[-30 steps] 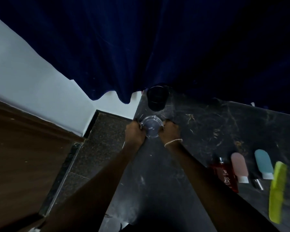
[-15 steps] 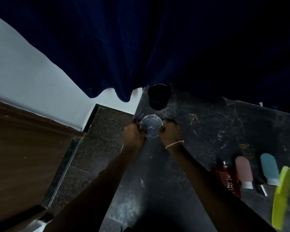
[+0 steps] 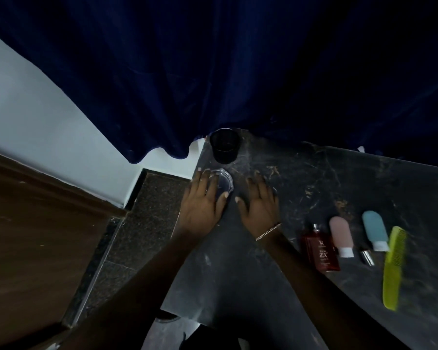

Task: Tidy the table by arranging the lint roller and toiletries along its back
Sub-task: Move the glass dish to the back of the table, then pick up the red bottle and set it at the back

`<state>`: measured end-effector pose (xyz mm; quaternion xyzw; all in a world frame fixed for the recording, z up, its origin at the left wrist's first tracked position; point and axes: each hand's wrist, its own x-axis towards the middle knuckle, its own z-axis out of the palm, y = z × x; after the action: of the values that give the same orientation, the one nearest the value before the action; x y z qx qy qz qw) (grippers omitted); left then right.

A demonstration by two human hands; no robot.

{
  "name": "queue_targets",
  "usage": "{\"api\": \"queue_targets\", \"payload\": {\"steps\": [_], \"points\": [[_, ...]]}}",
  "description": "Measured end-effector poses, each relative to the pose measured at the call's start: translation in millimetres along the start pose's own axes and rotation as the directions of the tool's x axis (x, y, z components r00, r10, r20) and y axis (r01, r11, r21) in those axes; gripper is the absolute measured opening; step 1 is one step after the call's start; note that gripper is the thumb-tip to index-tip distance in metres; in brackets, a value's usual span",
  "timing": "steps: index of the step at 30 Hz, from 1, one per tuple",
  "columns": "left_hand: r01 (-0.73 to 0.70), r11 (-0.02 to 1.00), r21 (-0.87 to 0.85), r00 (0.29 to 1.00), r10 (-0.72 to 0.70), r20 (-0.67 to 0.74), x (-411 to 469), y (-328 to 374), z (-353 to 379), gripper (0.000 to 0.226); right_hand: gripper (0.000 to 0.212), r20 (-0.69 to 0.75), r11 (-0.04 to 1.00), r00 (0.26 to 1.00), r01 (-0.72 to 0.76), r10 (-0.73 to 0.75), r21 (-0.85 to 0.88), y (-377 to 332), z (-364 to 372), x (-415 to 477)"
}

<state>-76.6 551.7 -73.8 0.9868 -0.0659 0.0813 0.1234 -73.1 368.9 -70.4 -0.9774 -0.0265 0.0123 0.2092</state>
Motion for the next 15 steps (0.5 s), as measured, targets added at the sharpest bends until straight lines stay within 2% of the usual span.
{"api": "queue_targets", "payload": {"steps": [3,15], "points": [[-0.088,0.996,0.026,0.996,0.087,0.022,-9.8,21.6,-7.5,0.062,0.068,-0.029,0.999,0.999,0.019,-0.020,-0.034,13.4,-14.7,-21.0],[-0.218,0.974,0.060,0.975,0.215,0.053,-68.4,126.9,-3.7,0.063,0.068,-0.125,0.998,0.992,-0.037,0.029,-0.059,83.2,-70.2,-116.9]]}}
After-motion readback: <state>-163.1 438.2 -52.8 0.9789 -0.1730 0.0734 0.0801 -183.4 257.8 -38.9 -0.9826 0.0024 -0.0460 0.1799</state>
